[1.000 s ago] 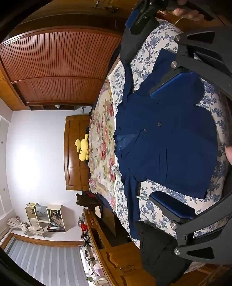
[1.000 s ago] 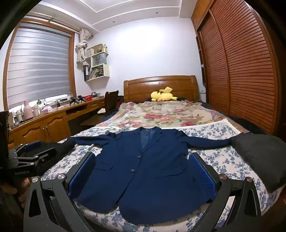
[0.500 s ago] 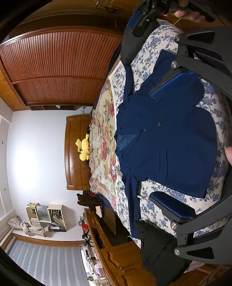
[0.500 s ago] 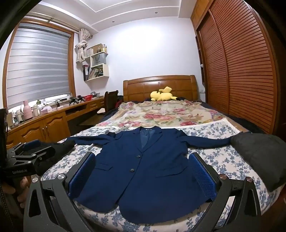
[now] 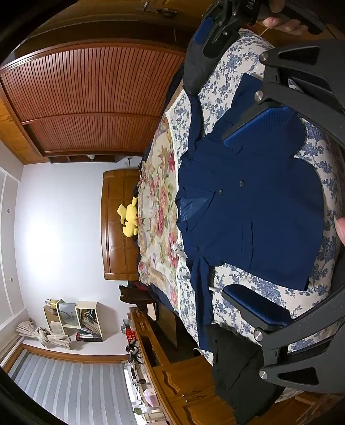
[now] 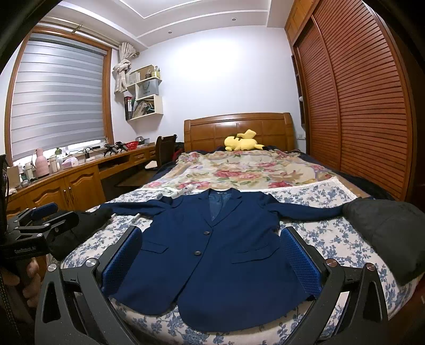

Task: Fold large clothes

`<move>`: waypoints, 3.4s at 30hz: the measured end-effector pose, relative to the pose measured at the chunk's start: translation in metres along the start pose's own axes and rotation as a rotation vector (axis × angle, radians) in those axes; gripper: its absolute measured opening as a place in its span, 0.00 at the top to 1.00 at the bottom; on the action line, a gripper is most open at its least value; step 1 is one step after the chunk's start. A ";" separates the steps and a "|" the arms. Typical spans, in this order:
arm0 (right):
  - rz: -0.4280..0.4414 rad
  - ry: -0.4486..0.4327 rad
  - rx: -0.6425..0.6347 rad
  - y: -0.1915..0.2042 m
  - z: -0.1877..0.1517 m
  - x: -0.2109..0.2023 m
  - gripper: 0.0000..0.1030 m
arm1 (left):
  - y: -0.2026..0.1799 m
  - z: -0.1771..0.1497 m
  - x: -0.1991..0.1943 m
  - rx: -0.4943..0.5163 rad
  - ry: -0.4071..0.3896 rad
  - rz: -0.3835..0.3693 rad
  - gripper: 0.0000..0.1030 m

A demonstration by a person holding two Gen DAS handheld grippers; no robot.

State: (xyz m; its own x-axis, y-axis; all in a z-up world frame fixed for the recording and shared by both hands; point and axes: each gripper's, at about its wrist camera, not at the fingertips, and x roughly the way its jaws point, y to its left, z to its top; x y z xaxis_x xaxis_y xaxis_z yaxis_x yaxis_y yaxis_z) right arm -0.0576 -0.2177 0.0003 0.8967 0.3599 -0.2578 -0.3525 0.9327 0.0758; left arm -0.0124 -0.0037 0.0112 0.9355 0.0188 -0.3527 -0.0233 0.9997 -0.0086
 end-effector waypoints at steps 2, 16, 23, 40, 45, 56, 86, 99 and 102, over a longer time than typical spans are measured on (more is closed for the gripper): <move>0.001 0.000 0.001 0.000 0.000 0.000 0.00 | -0.003 -0.001 0.000 0.010 -0.003 0.007 0.00; 0.006 -0.005 0.000 0.000 -0.001 -0.001 0.00 | -0.009 -0.001 0.000 0.017 -0.005 -0.002 0.00; 0.007 -0.011 0.003 0.000 -0.001 -0.002 0.00 | -0.009 -0.002 0.000 0.016 -0.010 -0.007 0.00; 0.007 -0.009 0.002 0.000 -0.002 -0.001 0.00 | -0.011 -0.004 0.000 0.016 -0.008 -0.007 0.00; 0.007 -0.007 0.002 0.000 -0.002 -0.001 0.00 | -0.009 -0.007 0.002 0.012 -0.003 -0.008 0.00; 0.011 0.006 -0.001 -0.002 -0.003 0.002 0.00 | -0.007 -0.009 0.007 0.011 0.006 -0.007 0.00; 0.110 0.108 -0.057 0.002 -0.003 0.133 0.00 | 0.068 -0.068 0.125 -0.034 0.234 0.069 0.00; 0.218 0.144 -0.093 0.015 0.009 0.220 0.00 | 0.121 -0.066 0.166 -0.058 0.295 0.101 0.00; 0.237 0.163 -0.122 0.014 0.003 0.236 0.00 | 0.131 -0.064 0.175 -0.074 0.309 0.098 0.00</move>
State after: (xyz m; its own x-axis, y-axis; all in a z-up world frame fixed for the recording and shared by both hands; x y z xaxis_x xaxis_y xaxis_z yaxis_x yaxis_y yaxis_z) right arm 0.1500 -0.1196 -0.0564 0.7344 0.5492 -0.3989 -0.5848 0.8102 0.0389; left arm 0.1260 0.1299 -0.1116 0.7768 0.0973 -0.6221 -0.1435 0.9894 -0.0244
